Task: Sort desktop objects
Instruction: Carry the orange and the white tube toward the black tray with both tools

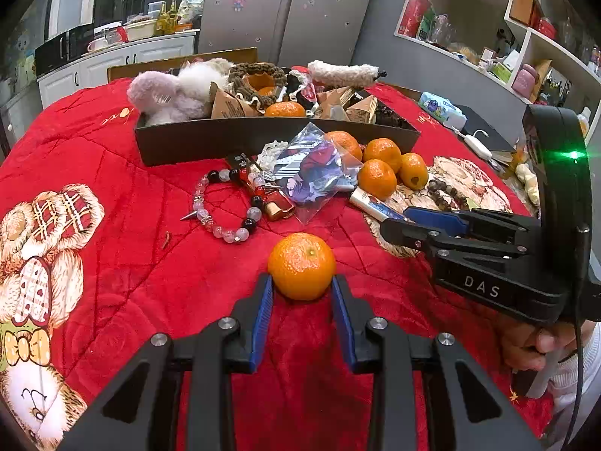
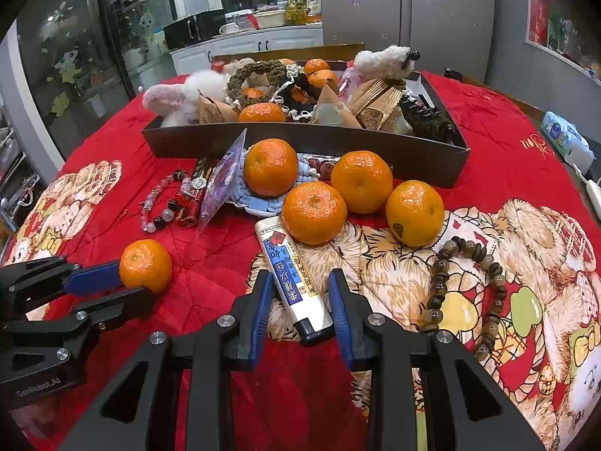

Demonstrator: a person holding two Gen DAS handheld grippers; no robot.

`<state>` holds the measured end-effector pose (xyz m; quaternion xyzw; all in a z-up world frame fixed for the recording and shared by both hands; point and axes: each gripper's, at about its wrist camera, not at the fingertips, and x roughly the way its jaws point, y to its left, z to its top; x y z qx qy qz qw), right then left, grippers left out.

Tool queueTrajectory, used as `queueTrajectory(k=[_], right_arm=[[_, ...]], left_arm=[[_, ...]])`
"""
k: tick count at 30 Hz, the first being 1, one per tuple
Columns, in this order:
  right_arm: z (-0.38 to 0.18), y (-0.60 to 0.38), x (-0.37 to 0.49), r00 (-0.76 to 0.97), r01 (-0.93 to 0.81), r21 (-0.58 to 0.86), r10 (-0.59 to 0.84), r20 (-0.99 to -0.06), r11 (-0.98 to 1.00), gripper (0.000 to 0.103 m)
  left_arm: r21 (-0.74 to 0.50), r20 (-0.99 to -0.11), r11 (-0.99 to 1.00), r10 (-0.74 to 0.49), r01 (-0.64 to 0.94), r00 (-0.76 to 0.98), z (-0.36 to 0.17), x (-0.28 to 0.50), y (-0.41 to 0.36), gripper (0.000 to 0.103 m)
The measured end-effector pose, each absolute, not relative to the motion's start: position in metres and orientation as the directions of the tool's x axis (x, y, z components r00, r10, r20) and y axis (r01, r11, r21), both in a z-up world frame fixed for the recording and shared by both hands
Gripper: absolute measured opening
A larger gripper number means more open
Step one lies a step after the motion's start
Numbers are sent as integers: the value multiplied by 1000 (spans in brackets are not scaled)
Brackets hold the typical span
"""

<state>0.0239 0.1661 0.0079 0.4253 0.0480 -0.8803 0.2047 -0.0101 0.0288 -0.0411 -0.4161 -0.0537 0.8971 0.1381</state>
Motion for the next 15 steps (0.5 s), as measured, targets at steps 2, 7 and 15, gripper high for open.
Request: queueTrajectory(k=[2,7,15], right_arm=[[10,171,23,-546,399,126,-346,-763,-908,25],[12,177,23,-527,398,175,-381,-760,-901,22],[23,177,27,-527,410,226,-431,-732,-884,17]], left_arm=[[-212,-732,-956,293,-203,-615,-41,-10,29,33],[-213,-731,-956,294,-203,-616,-42,-11,30,33],[-196,-731,-960,280,-202,-623,-40,-10,30,33]])
